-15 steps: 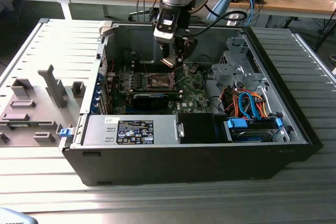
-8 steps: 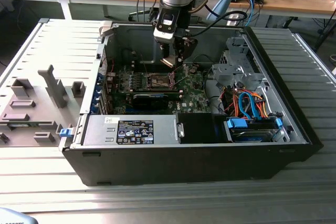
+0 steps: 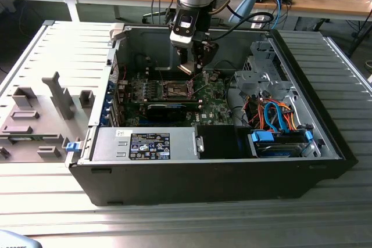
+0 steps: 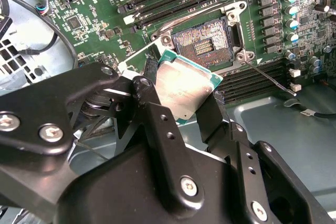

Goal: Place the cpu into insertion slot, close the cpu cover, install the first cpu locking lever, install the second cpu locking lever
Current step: 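Place the cpu into insertion slot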

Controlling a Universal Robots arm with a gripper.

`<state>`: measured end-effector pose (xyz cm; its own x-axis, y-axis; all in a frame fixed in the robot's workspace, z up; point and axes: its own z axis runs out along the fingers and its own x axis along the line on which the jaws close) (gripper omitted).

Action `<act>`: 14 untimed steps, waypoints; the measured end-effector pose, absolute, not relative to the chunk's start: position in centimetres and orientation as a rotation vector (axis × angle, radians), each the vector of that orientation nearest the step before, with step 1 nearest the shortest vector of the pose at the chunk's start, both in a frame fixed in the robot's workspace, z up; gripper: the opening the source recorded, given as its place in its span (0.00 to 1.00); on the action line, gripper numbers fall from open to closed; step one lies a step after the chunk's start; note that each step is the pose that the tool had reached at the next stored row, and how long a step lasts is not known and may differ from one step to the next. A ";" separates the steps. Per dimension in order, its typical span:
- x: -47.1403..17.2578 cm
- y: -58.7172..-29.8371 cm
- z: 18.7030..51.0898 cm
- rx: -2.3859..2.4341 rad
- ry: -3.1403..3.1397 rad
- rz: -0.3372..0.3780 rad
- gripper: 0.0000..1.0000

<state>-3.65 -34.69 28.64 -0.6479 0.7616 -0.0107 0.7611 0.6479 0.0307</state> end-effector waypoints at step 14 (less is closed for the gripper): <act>-3.7 -34.7 28.6 1.327 2.822 0.036 0.55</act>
<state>-3.66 -34.69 28.62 -0.6380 0.7700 -0.0107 0.7695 0.6379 0.0307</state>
